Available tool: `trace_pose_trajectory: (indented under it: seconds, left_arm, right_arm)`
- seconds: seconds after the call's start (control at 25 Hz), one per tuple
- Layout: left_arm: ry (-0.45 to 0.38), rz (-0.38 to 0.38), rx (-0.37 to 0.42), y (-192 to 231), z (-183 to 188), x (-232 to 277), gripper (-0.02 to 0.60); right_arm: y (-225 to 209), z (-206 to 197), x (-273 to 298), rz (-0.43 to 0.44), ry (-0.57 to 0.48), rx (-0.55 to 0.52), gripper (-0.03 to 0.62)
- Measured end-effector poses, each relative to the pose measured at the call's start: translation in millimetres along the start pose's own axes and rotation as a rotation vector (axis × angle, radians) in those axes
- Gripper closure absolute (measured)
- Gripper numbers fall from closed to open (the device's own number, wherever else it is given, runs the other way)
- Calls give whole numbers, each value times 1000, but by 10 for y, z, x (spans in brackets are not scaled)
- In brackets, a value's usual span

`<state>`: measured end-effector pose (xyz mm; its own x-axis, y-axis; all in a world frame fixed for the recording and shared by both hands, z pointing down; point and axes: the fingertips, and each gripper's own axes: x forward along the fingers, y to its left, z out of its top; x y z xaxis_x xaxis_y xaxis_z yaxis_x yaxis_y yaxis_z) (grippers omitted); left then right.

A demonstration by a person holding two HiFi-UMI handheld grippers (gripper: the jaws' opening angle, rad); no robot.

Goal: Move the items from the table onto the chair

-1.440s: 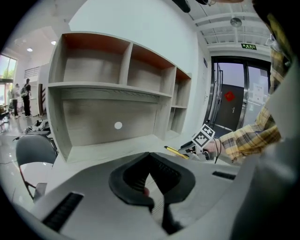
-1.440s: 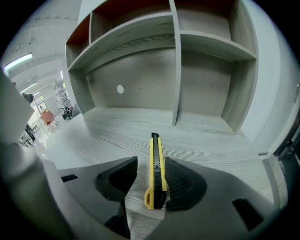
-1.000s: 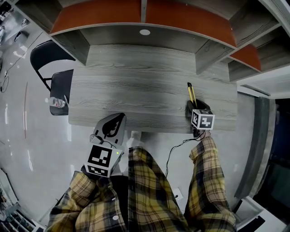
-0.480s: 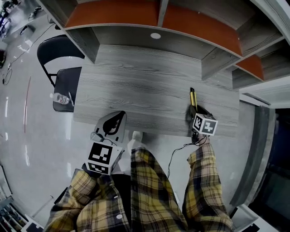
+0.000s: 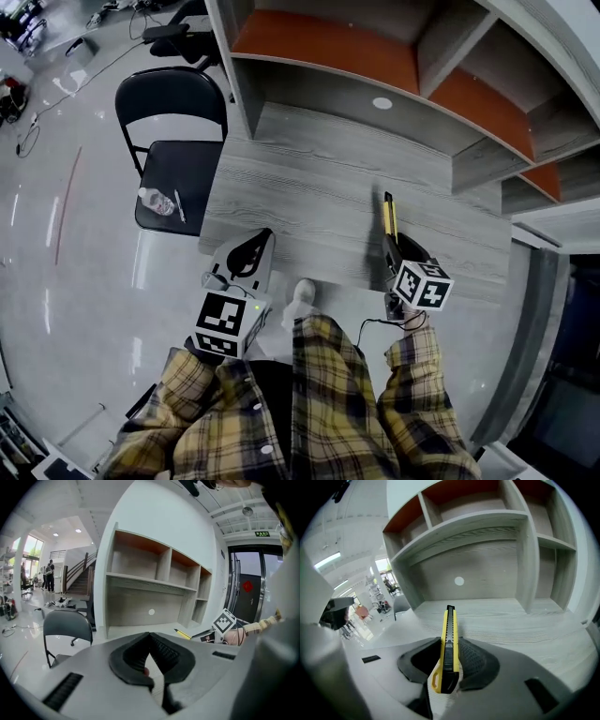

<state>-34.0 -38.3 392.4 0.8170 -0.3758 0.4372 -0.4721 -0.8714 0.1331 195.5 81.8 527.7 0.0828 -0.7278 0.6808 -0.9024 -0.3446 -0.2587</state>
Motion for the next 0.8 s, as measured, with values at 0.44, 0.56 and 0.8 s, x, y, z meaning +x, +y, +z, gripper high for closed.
trace_pose_trajectory:
  seconds: [0.44,0.56,0.8]
  left_arm:
    - [18,158,-107,2186,-324,-1189,578]
    - [29,189,-111,2753,-552,-1430,578]
    - [63,190,-142,3499,-1031,-1609,578]
  right_arm:
    - [3460,146,813,313,24,-133,467]
    - [4358,39,1197,384,18,-132,467]
    - [5410,-96,1949,380,-32,-62,467]
